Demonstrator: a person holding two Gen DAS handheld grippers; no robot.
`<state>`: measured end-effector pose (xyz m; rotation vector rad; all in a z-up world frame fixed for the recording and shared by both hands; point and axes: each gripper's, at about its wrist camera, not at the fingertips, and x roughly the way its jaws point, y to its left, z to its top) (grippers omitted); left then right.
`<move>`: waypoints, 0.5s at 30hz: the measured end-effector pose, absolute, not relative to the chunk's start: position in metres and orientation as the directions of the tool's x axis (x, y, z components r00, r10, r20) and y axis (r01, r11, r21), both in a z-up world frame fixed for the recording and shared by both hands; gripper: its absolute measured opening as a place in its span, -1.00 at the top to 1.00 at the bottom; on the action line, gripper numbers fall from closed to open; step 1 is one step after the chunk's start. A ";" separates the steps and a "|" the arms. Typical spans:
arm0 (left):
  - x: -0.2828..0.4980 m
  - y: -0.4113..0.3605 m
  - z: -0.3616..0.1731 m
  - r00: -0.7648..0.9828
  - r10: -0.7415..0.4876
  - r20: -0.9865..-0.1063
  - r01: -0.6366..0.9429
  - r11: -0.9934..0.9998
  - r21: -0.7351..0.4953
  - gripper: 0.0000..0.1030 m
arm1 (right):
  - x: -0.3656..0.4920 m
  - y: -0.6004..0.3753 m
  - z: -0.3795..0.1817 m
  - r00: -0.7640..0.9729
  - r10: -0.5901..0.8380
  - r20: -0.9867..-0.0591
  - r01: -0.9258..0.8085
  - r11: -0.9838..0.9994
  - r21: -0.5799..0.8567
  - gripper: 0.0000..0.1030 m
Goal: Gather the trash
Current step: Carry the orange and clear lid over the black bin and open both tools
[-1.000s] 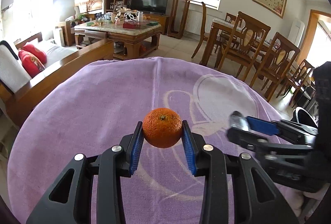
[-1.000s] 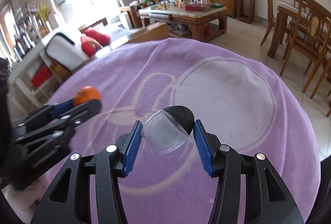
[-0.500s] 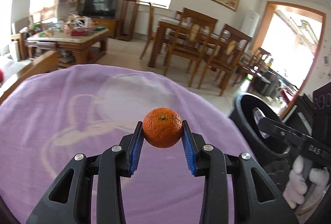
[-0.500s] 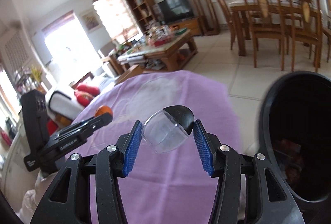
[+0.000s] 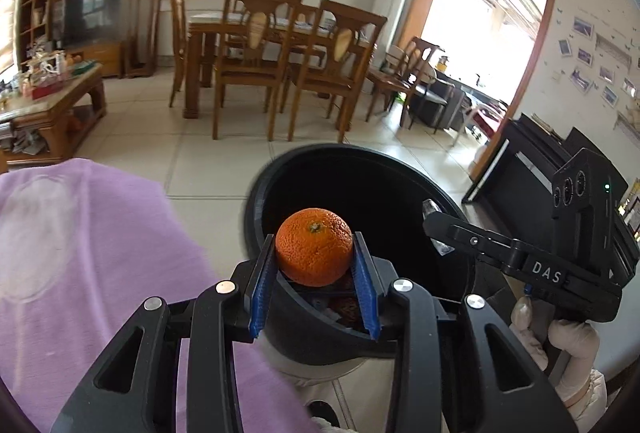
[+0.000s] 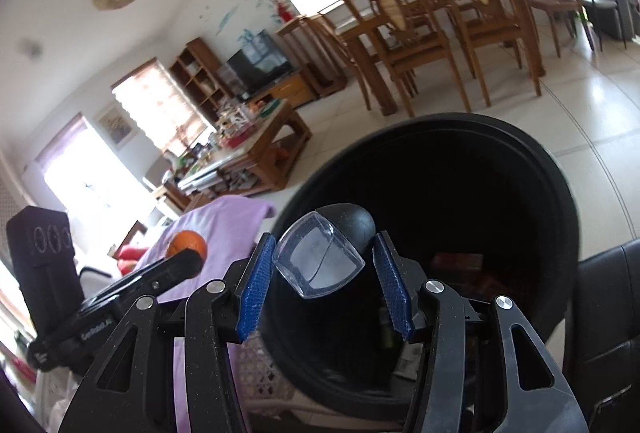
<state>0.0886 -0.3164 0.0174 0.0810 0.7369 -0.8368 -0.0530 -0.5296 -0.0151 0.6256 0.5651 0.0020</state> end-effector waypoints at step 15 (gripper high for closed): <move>0.085 -0.359 -0.023 0.394 -0.573 -0.718 0.711 0.686 -0.156 0.25 | -0.063 -0.549 -0.031 0.847 0.156 -0.509 0.194 0.800 0.568 -0.01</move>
